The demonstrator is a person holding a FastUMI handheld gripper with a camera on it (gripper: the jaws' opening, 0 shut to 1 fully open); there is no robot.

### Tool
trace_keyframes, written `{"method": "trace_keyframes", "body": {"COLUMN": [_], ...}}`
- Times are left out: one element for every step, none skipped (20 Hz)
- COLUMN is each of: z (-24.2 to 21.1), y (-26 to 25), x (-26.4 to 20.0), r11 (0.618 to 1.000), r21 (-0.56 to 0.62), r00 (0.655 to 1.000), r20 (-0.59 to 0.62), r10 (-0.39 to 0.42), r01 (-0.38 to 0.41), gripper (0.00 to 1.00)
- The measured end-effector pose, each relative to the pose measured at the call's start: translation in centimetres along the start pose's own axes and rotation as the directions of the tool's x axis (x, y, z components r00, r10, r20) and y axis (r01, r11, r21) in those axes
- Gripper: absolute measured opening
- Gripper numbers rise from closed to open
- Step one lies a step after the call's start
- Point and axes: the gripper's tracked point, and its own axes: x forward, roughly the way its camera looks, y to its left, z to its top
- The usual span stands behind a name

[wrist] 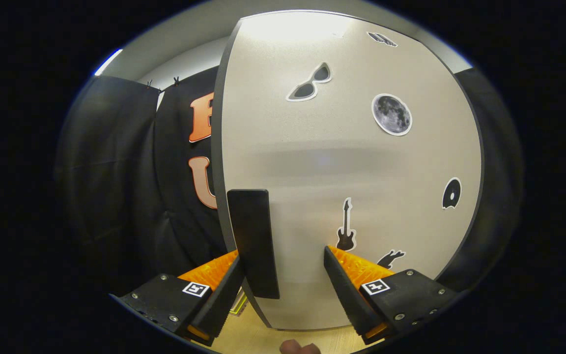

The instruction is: Open the shoe cabinet door, grab the shoes and put them into the shoe cabinet, then close the shoe cabinet door.

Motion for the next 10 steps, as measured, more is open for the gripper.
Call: {"method": "trace_keyframes", "body": {"z": [-0.01,0.08,0.1,0.22,0.15,0.18,0.23,0.18,0.2,0.25], "y": [0.01,-0.03,-0.05,-0.04,-0.06,-0.06,-0.01,-0.01,-0.02,0.07], "x": [0.0,-0.05,0.01,0.1,0.14,0.08,0.09,0.04,-0.03,-0.28], "r11": [1.0,1.0,1.0,1.0,1.0,1.0,1.0,0.999,0.999,0.999], "r21": [0.002,0.004,0.004,0.005,0.008,0.015,0.025,0.034,0.04,0.046], "r00": [1.0,1.0,1.0,1.0,1.0,1.0,1.0,1.0,1.0,1.0], "r20": [-0.003,0.002,-0.001,0.002,-0.003,-0.006,-0.007,-0.011,-0.014,-0.015], "r10": [-0.003,-0.005,-0.005,-0.004,-0.003,-0.002,0.001,0.002,0.0,0.001], "r01": [0.003,0.005,0.005,0.004,0.003,0.002,-0.001,-0.002,0.0,0.0], "gripper": [0.97,0.97,0.97,0.97,0.97,0.97,0.97,0.97,0.97,0.97]}}
